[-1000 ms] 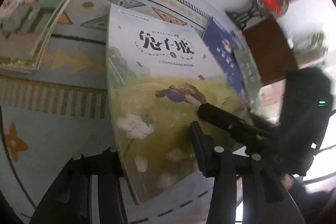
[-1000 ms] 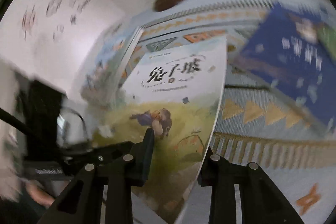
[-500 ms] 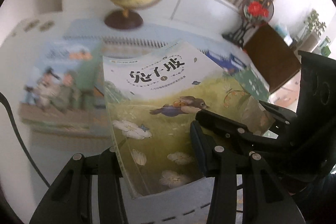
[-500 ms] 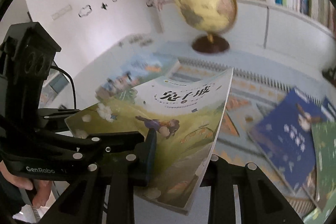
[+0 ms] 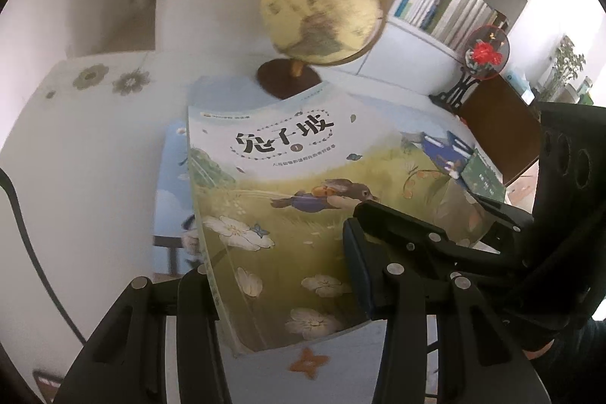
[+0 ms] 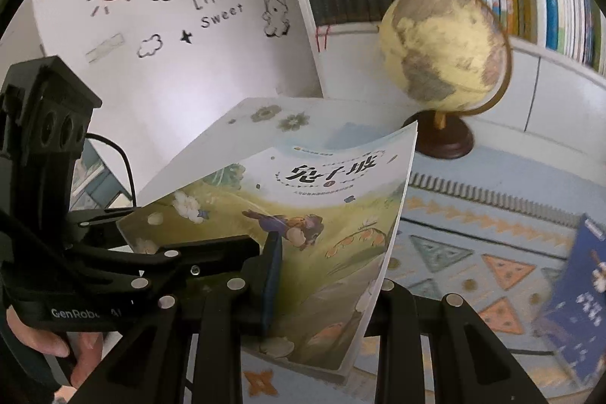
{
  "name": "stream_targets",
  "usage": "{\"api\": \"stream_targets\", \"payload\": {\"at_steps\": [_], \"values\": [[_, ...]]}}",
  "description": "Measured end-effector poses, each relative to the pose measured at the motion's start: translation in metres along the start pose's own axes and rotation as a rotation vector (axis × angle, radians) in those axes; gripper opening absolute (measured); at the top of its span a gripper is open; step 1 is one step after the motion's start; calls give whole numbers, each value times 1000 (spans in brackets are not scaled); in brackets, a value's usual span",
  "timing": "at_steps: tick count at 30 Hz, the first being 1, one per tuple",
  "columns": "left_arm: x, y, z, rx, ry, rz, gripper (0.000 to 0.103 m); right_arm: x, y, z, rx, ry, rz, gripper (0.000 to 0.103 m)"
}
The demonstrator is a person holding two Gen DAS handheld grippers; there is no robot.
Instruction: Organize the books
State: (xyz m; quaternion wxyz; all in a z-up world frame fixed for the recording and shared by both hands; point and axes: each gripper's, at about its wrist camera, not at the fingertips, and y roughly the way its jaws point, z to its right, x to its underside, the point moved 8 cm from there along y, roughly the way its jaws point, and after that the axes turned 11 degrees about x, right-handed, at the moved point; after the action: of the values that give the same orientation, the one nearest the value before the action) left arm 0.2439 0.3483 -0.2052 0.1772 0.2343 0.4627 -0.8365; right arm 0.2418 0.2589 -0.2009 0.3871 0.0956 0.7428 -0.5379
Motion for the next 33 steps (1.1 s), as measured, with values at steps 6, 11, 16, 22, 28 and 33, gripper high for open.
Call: {"api": "stream_targets", "payload": {"at_steps": [6, 11, 16, 22, 28, 33], "values": [[6, 18, -43, 54, -31, -45, 42, 4, 46, -18, 42, 48, -61, 29], [14, 29, -66, 92, -83, -67, 44, 11, 60, -22, 68, 87, -95, 29], [22, 33, -76, 112, -132, -91, 49, 18, 70, -22, 79, 129, -134, 30], [38, 32, -86, 76, -174, -104, 53, 30, 81, -16, 76, 169, -217, 33], [53, 8, -95, 5, -231, -55, 72, 47, 90, -15, 39, 183, -322, 50], [78, -2, -87, -47, -279, -66, 72, 60, 76, -14, 40, 138, -347, 54]]}}
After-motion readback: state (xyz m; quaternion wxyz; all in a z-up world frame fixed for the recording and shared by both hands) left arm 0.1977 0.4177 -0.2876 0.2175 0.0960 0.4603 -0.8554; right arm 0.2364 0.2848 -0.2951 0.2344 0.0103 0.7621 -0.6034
